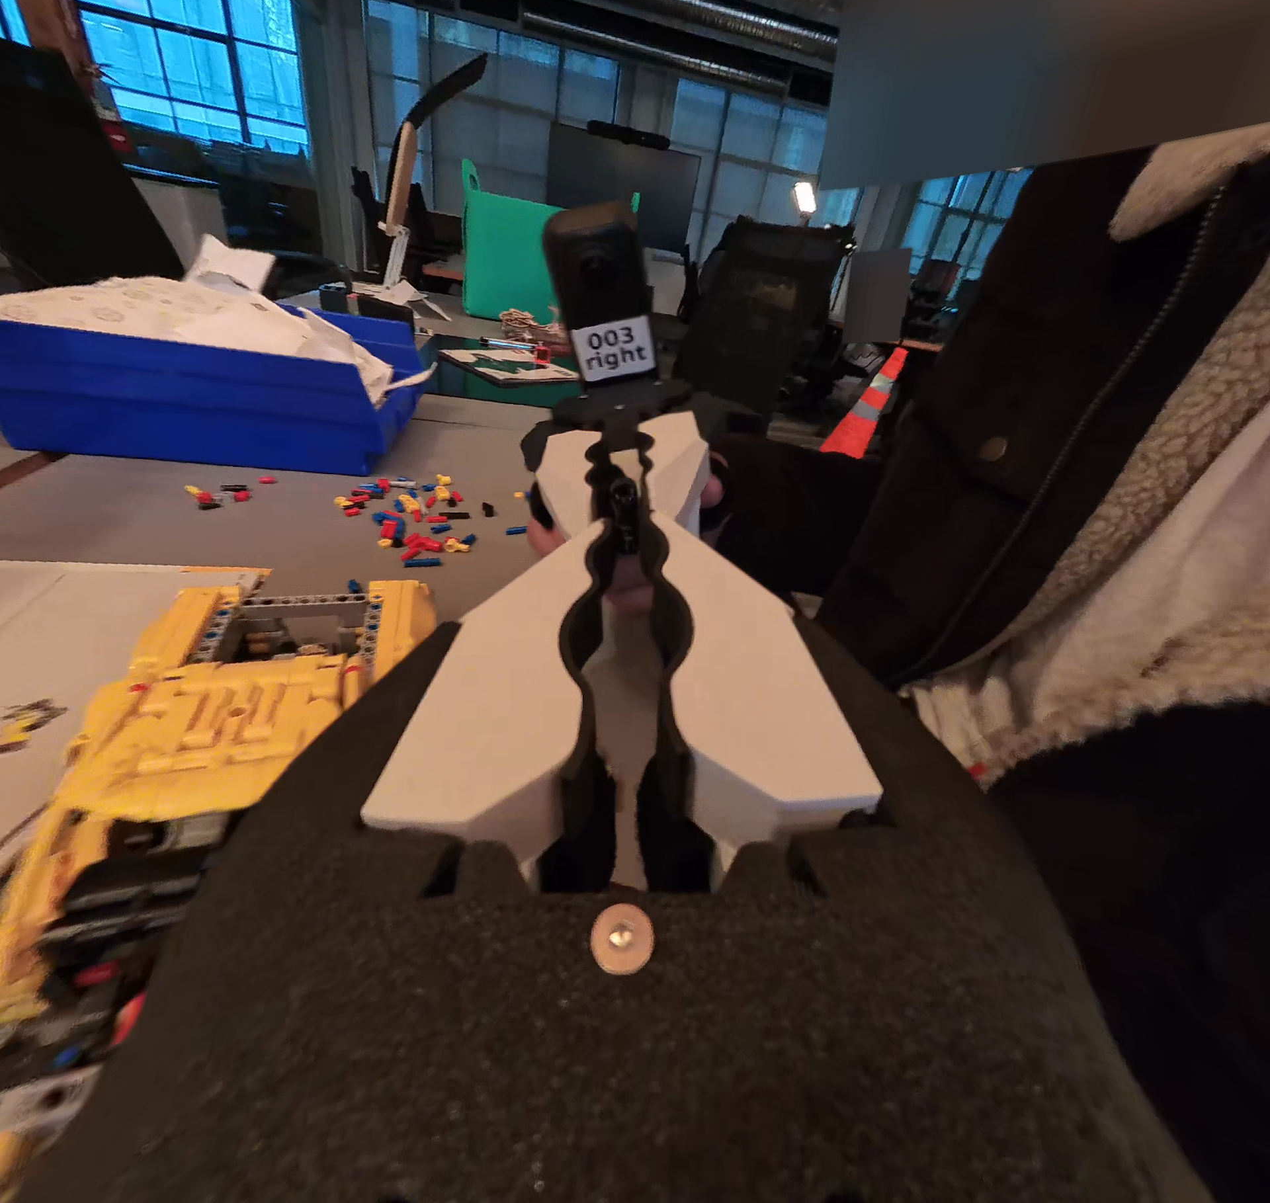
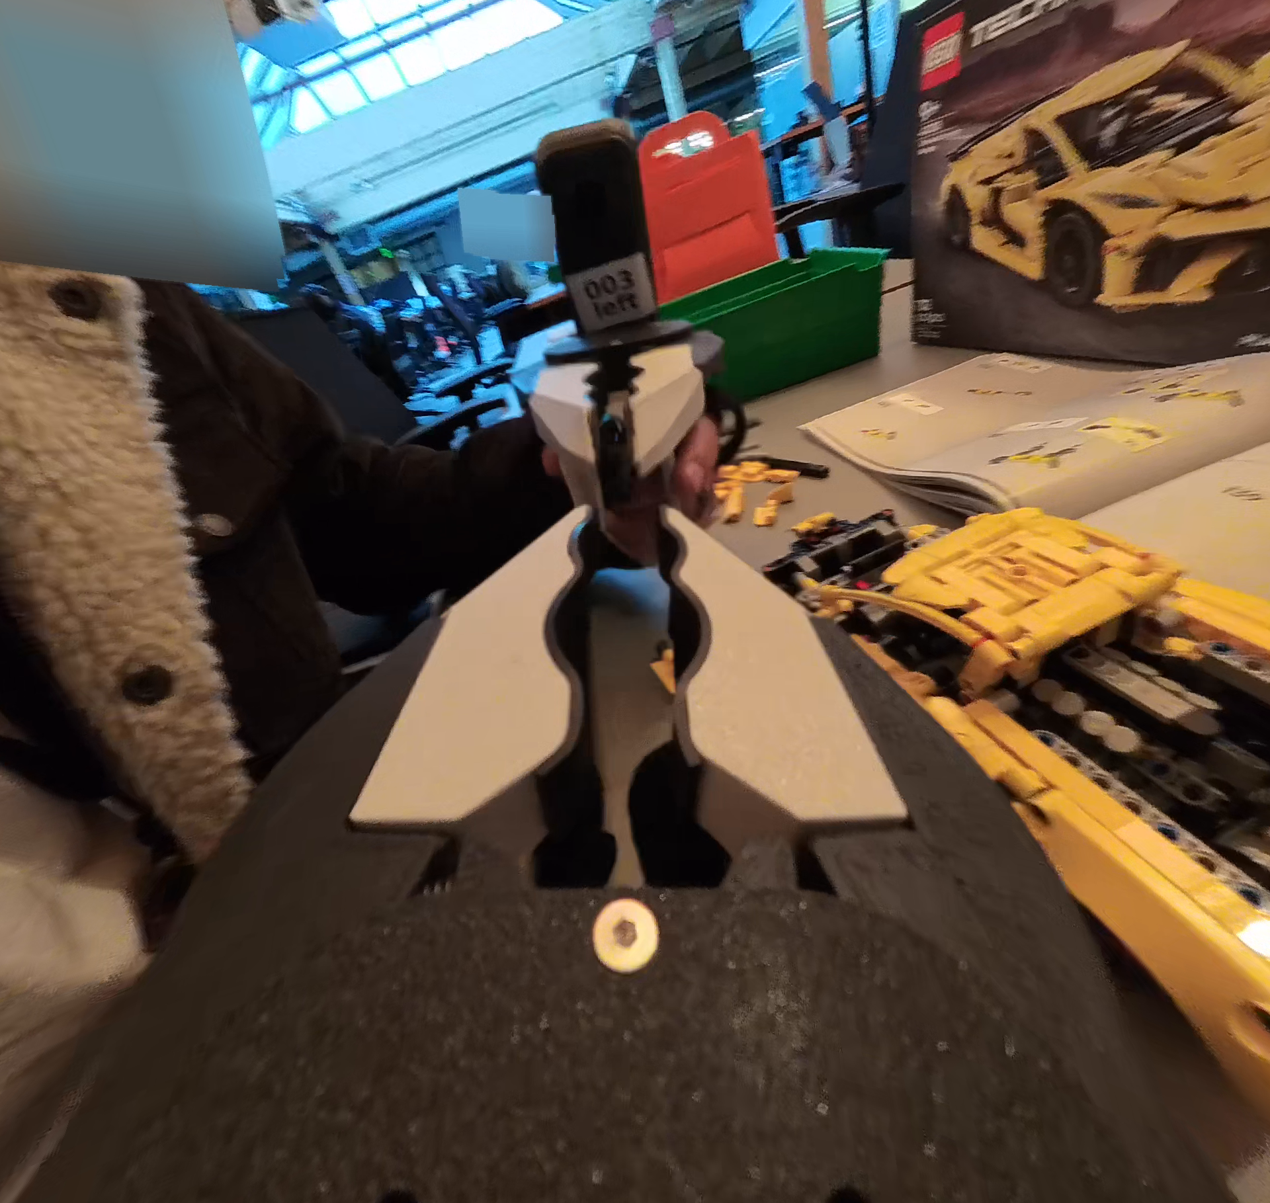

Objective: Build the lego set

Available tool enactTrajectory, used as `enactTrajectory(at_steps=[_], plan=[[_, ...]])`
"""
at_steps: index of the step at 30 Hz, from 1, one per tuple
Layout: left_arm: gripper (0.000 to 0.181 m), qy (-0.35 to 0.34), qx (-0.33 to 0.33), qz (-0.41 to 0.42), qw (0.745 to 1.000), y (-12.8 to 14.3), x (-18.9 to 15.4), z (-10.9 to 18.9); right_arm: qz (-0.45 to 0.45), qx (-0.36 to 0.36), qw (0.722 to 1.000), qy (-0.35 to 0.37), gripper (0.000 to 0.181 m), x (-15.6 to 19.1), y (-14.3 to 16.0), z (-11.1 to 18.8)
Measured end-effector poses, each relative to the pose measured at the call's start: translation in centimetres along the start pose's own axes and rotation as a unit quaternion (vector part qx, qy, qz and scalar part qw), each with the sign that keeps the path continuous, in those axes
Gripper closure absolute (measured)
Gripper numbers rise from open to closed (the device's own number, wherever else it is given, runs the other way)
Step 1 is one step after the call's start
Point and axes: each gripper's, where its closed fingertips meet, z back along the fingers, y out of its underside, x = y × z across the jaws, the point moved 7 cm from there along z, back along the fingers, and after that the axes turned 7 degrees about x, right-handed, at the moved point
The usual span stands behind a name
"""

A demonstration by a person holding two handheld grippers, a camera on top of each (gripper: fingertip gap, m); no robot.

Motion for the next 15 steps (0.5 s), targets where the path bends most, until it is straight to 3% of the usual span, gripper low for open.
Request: enactTrajectory(at_steps=[4,7,10,15], plan=[[0.175,-0.084,-0.008,-0.014,0.996,-1.1,1.9,4.2,0.012,0.042,0.998,0.053,0.161,-0.8,0.9,-0.3],[0.176,-0.133,0.048,0.001,0.990,0.5,2.5,6.8,0.029,0.122,0.990,0.066,0.159,-0.8,2.6,-1.6],[0.175,-0.139,0.096,0.020,0.985,2.7,1.7,7.5,0.082,0.223,0.968,0.079,0.153,-0.5,4.7,-3.1],[0.175,-0.159,0.137,0.020,0.977,4.2,0.8,7.9,0.089,0.306,0.943,0.098,0.141,0.2,5.9,-5.9]])
